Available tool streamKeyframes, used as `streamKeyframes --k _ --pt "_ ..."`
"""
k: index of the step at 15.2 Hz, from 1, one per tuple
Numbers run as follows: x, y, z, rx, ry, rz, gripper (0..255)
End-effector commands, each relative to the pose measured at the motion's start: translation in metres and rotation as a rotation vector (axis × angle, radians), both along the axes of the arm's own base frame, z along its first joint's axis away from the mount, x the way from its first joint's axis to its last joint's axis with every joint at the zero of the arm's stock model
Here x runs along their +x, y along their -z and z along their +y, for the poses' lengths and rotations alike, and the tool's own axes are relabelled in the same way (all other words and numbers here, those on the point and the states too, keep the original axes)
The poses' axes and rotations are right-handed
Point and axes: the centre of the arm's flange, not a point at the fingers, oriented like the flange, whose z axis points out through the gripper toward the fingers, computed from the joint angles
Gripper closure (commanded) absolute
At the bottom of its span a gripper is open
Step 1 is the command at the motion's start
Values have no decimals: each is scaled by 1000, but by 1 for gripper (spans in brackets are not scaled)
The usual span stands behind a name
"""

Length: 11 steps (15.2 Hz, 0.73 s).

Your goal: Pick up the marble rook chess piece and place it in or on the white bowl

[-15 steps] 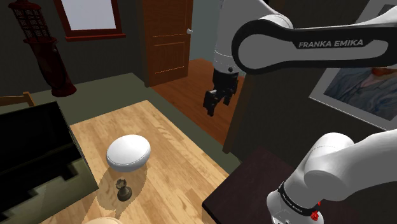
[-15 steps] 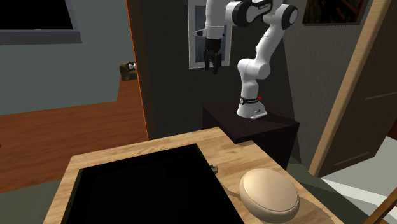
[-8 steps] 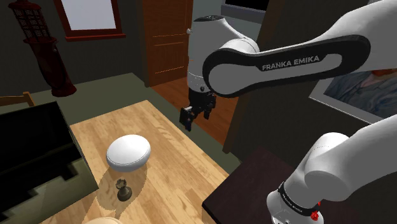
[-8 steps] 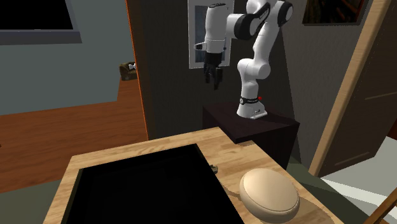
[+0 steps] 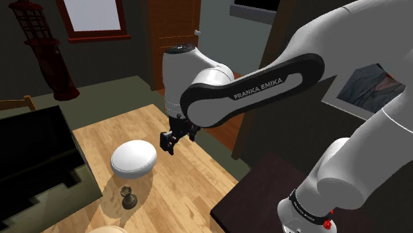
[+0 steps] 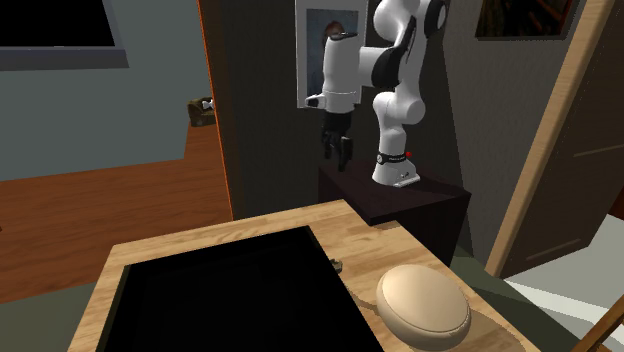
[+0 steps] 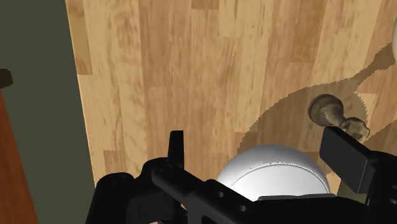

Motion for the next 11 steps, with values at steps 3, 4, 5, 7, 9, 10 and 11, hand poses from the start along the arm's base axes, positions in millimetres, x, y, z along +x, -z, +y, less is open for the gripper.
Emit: streamKeyframes --k 3,4,5,7,9,10,11 --pt "17 30 39 8 7 2 0" --pt "21 37 49 10 8 2 0" --pt "25 45 59 12 9 3 0" --pt "33 60 78 15 12 4 0" --pt "41 75 98 18 14 5 0" --pt "45 82 108 20 16 5 0" --pt "50 89 118 22 17 6 0"
